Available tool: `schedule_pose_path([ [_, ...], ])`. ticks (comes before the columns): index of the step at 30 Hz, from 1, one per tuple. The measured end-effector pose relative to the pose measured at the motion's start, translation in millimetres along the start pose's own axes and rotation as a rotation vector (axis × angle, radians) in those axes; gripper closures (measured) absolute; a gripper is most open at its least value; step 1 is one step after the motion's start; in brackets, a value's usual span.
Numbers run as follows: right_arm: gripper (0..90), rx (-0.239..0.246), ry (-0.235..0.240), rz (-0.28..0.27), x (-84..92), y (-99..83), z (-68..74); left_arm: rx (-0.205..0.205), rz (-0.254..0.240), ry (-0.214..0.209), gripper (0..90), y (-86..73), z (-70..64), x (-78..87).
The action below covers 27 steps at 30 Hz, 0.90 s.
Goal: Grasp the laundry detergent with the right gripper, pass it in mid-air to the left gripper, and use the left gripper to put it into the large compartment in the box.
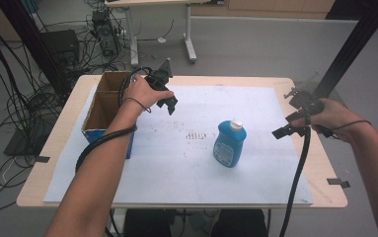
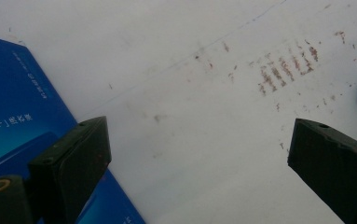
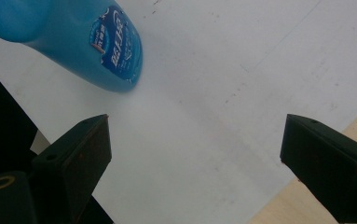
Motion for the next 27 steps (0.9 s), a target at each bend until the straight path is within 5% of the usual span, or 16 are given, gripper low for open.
schedule_pose_path([
  [27, 8.5, 0.005, 0.009, -0.005, -5.8, -14.3, 5.9, -0.009, -0.002, -0.006, 6.2, -11.3, -1.9, -1.7],
])
Point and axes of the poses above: each handheld gripper's, and its own axes: x roughly backward along the jaws, y roughly out of its top, z roughly to its left, the point moved 8 cm from there along -x, roughly forward along the jaws, and after that the axes turned 6 degrees about -y, right-handed, at the moved point
